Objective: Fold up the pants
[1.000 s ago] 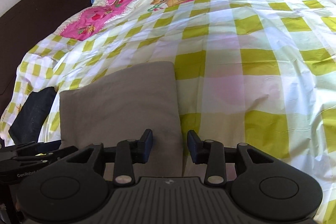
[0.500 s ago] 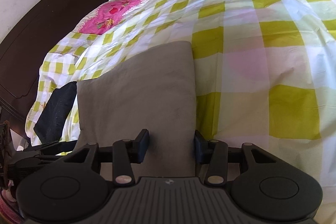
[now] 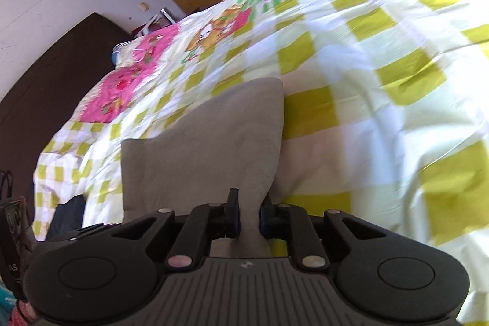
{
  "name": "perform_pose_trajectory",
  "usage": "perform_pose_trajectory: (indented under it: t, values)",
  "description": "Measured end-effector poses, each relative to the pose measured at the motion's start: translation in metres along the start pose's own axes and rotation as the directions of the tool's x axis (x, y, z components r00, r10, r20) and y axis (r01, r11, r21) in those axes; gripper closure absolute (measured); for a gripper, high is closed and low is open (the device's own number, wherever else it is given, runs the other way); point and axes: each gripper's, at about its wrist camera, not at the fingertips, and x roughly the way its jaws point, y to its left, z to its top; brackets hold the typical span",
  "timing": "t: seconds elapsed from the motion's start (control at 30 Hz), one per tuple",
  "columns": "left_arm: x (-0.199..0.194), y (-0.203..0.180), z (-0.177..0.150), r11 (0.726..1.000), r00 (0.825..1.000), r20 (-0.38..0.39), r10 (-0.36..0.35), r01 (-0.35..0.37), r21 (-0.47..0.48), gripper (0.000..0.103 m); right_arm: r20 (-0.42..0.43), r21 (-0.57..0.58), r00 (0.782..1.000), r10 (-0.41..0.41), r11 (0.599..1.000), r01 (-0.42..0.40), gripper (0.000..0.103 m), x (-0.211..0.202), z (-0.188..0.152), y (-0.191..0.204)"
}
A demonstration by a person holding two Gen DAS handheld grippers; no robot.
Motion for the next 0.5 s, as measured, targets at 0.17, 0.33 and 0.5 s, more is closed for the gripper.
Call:
perform_pose_trajectory:
  t: [0.17, 0.33, 0.5]
  values:
    - [0.006, -0.012, 0.005, 1.000, 1.000, 0.010, 0.005, -0.005, 0.023, 0.026, 0.061, -0.052, 0.995, -0.084, 0.995, 0.087, 0.063, -0.018, 0.005, -0.001]
    - [-0.028, -0.006, 0.004, 0.997, 0.996, 0.066, 0.065, -0.067, 0.024, 0.025, 0.225, -0.156, 0.964, -0.144, 0.971, 0.182, 0.063, -0.049, -0.008, 0.029]
    - [-0.025, -0.005, 0.037, 0.992, 0.981, 0.150, 0.124, -0.128, 0.019, 0.025, 0.131, -0.252, 0.991, 0.011, 0.967, 0.023, 0.063, -0.036, -0.025, 0.066]
